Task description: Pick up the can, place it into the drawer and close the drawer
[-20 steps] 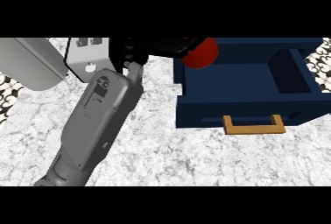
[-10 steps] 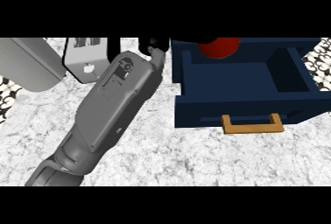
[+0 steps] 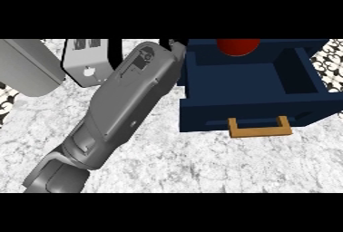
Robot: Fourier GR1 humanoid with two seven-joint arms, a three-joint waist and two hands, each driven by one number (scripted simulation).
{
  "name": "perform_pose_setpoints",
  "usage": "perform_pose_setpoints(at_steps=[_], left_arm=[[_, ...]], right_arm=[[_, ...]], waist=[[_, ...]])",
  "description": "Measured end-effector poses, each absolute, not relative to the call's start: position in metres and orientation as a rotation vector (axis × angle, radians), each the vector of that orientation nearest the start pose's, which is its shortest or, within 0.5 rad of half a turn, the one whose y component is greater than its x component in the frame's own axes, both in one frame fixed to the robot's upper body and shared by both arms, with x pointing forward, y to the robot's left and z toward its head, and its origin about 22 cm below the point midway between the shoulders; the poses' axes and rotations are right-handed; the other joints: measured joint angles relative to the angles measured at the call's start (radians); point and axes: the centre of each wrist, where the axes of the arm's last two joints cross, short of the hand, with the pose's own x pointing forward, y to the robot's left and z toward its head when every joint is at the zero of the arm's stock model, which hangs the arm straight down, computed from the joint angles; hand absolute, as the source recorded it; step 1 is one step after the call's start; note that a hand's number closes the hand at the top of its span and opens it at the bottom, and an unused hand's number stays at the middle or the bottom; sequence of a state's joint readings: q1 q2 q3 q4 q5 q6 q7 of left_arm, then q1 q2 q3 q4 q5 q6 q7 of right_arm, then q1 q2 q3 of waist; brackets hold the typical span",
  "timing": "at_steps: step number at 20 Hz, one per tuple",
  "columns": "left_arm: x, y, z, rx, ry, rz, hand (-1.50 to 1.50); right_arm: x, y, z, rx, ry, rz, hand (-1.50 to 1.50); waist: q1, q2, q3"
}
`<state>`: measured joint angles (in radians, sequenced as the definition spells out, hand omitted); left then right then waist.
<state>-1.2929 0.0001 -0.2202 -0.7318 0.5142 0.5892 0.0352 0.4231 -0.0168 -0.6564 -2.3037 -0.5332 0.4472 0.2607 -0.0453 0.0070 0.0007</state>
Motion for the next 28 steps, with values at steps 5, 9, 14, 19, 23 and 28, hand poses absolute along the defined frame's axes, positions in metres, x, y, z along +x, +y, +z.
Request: perform_pose_setpoints(at_steps=[5, 9, 14, 19, 23, 28], left_arm=[[0.417, -0.002, 0.209, -0.159, -1.693, 0.055, 1.5], [0.419, -0.008, 0.207, -0.119, -1.688, 0.055, 1.5], [0.42, -0.011, 0.196, -0.104, -1.66, 0.044, 1.5], [0.422, -0.011, 0.187, -0.059, -1.65, 0.02, -1.5], [0.419, -0.013, 0.176, -0.007, -1.642, 0.028, -1.5], [0.419, -0.015, 0.174, 0.032, -1.641, 0.042, -1.5]], right_arm=[[0.083, -0.359, 0.122, -0.135, -1.805, -0.122, -1.5], [0.084, -0.355, 0.124, -0.116, -1.807, -0.115, -1.5], [0.085, -0.355, 0.125, -0.116, -1.811, -0.114, -1.5], [0.087, -0.357, 0.125, -0.118, -1.816, -0.111, -1.5], [0.091, -0.36, 0.13, -0.117, -1.811, -0.108, -1.5], [0.096, -0.355, 0.135, -0.112, -1.813, -0.102, -1.5]], waist=[[-0.01, 0.002, 0.001], [-0.025, 0.006, 0.001], [-0.032, 0.007, 0.001], [-0.035, 0.008, 0.001], [-0.042, 0.009, 0.001], [-0.046, 0.012, 0.001]])
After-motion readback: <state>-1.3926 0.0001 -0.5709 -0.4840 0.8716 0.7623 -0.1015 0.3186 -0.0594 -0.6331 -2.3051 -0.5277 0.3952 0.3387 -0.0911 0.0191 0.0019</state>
